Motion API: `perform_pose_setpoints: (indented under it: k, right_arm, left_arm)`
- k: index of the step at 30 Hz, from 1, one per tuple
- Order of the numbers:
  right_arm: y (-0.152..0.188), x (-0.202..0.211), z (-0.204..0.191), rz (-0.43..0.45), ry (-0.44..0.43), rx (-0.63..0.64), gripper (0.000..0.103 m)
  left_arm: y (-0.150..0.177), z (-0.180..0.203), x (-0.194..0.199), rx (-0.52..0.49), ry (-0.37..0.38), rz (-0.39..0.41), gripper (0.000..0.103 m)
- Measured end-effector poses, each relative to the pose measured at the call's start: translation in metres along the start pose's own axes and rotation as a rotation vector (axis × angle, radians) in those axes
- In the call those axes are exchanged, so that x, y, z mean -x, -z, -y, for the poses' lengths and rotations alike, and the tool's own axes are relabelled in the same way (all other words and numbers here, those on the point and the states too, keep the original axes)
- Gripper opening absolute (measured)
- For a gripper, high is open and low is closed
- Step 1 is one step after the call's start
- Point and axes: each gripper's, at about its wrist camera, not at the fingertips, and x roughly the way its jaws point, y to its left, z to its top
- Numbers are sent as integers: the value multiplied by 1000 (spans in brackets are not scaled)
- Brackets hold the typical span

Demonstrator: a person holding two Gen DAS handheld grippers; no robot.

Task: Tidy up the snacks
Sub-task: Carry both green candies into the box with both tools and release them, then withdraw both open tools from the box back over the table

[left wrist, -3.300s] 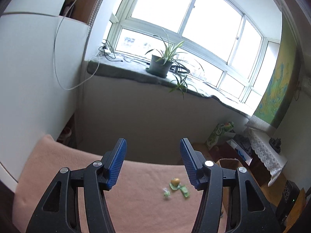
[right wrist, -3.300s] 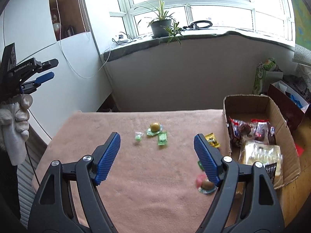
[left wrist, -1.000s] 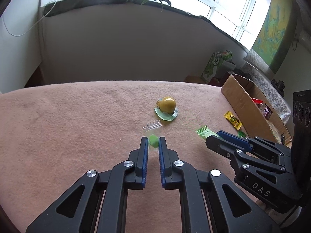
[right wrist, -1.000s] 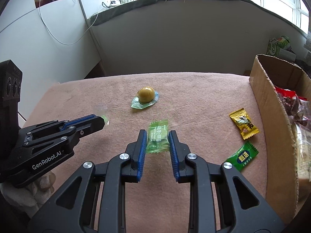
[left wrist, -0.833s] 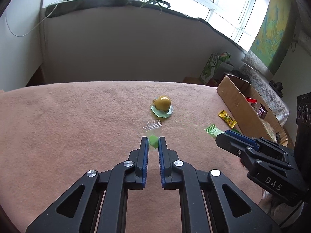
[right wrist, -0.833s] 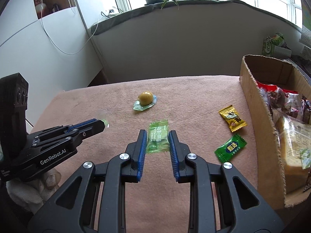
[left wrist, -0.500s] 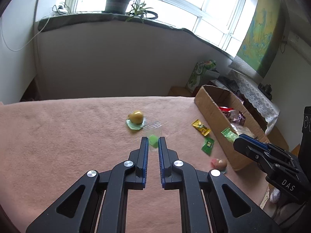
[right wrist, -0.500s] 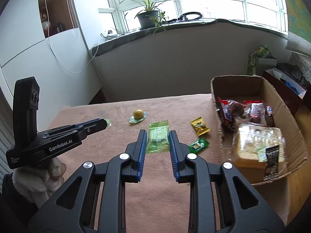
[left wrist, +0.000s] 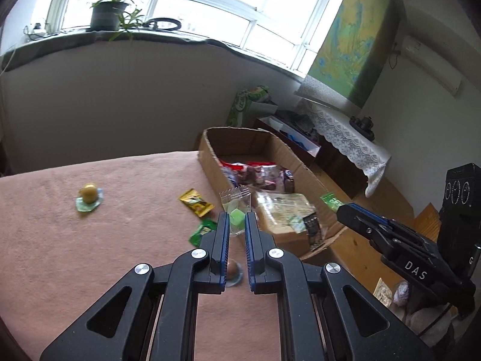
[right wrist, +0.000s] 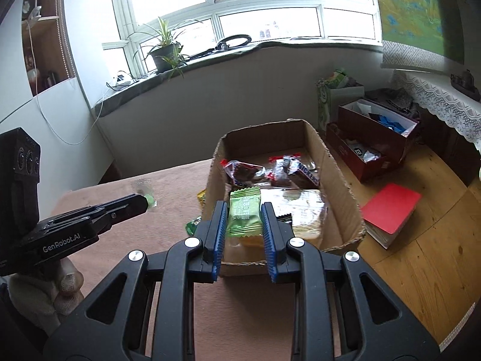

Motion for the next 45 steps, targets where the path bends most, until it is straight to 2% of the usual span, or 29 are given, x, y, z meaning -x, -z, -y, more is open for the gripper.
perform_pose_setpoints:
  k: [7, 12, 32, 33, 35, 37, 39, 42, 45]
  right_arm:
    - [4, -1, 23, -6, 39, -7, 24]
    - [4, -5, 37, -11, 47, -26, 24]
    - [5, -24, 49, -53, 54, -33, 25]
    - [5, -24, 49, -53, 54, -32, 26]
    - [5, -24, 49, -53, 58, -32, 35]
    - [5, -22, 50, -42, 70, -35, 56]
    - [5, -19, 50, -31, 67, -44, 60]
    - [4, -16, 49, -27, 64, -48, 60]
    - [5, -14, 46, -22, 65, -46, 66]
  left_arm:
    - [2, 40, -26, -51, 39, -39, 9]
    - [2, 54, -40, -79, 26, -66, 9]
    - [8, 61, -64, -95, -18, -125, 10]
    - [8, 60, -64, -94, -21, -125, 12]
    - [8, 59, -64, -90, -18, -124, 13]
    - [7, 57, -63, -81, -19, -125, 18]
    - [6, 54, -62, -68, -18, -120, 21]
    - [5, 48, -58, -56, -19, -114, 21]
    - [6, 40, -53, -39, -17, -111, 21]
